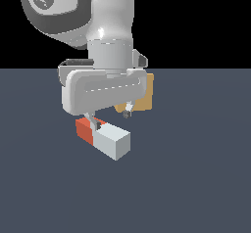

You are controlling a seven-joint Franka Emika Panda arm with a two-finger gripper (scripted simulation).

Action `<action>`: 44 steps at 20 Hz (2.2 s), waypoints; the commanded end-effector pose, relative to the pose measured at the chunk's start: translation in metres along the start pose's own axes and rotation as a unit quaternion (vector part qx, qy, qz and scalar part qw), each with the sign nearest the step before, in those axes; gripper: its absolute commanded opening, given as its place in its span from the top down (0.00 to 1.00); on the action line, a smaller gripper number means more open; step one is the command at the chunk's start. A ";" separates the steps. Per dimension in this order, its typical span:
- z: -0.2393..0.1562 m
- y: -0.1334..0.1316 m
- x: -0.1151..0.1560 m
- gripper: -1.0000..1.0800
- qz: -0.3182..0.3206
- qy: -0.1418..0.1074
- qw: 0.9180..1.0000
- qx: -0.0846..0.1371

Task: Insert the peg into the horizontal hole in a box.

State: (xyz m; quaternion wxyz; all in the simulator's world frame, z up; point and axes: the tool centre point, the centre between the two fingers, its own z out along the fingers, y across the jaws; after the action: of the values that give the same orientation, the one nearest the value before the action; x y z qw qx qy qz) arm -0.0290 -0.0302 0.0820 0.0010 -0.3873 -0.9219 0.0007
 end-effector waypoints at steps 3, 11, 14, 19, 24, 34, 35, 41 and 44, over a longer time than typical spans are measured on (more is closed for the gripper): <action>0.005 -0.002 -0.001 0.04 -0.028 -0.001 1.000 -0.001; 0.007 -0.003 -0.002 0.04 -0.040 -0.001 0.999 -0.001; 0.008 -0.003 -0.002 0.04 -0.039 -0.001 0.999 -0.001; 0.023 -0.003 -0.001 0.04 -0.040 -0.001 0.999 -0.001; 0.047 -0.004 -0.001 0.04 -0.040 -0.001 0.999 -0.001; 0.057 -0.003 -0.002 1.00 -0.040 -0.001 0.999 -0.001; 0.057 -0.003 -0.002 1.00 -0.040 -0.001 0.999 -0.001; 0.057 -0.003 -0.001 1.00 -0.040 -0.001 0.999 -0.001; 0.056 -0.001 -0.001 1.00 -0.038 -0.001 0.999 -0.001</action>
State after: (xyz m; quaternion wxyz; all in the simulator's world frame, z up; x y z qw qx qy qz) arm -0.0301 -0.0328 0.0253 0.0004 -0.3512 -0.9363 0.0002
